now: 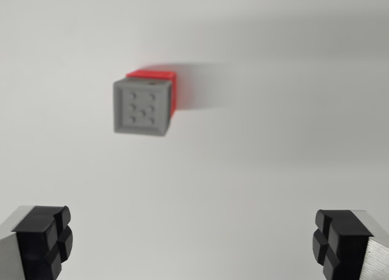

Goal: Destack cube

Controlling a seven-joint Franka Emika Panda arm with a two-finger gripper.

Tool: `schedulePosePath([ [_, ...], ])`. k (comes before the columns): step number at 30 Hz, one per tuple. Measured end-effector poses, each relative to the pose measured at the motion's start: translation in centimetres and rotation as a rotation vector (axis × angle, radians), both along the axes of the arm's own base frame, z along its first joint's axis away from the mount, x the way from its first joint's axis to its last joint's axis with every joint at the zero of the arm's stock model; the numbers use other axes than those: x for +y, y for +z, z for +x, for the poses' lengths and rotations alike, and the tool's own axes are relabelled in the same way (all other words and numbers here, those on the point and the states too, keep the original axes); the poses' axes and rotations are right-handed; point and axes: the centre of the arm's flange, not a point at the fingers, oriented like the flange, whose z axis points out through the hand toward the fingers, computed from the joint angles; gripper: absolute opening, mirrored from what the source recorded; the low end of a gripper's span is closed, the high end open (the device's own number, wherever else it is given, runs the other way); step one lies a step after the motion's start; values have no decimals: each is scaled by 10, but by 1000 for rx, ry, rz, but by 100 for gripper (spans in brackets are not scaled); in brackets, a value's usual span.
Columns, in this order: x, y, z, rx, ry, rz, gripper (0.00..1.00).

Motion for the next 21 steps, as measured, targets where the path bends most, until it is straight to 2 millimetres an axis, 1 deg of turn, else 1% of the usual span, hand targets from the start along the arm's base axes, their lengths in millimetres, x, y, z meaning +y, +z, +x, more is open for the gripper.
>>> schedulePosePath([
  [16,0,-1,0,1,0,0,100],
  [21,2,-6,0,2,-1,0,100],
])
